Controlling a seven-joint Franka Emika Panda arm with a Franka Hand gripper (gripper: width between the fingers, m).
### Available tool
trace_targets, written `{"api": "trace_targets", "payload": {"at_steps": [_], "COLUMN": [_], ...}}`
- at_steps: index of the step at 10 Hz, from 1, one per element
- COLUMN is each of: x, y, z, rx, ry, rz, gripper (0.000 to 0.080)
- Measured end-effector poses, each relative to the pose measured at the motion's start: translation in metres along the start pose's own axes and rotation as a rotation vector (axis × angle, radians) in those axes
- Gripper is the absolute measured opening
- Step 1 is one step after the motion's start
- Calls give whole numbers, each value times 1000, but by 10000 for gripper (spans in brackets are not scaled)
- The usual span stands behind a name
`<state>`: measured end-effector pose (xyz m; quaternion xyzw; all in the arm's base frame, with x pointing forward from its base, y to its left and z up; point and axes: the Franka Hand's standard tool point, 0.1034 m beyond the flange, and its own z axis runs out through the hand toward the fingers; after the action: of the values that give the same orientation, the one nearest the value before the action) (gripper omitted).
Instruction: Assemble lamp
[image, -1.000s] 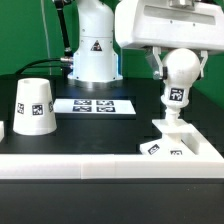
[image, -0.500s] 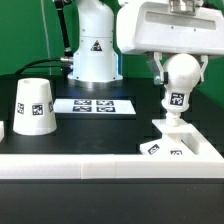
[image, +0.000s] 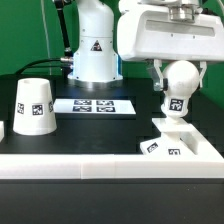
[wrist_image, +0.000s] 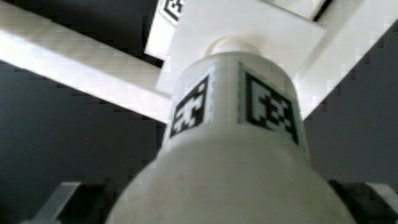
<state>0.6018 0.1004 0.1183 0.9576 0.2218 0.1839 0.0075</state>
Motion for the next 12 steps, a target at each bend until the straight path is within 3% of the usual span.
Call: {"api": "trace_targets", "payload": {"at_steps": [9, 10, 12], "x": [-6, -6, -5], "y": [-1, -1, 3], "z": [5, 5, 1], "rx": [-19, -19, -20], "ry": [63, 63, 54], "rz": [-1, -1, -1], "gripper": [576, 668, 690]}}
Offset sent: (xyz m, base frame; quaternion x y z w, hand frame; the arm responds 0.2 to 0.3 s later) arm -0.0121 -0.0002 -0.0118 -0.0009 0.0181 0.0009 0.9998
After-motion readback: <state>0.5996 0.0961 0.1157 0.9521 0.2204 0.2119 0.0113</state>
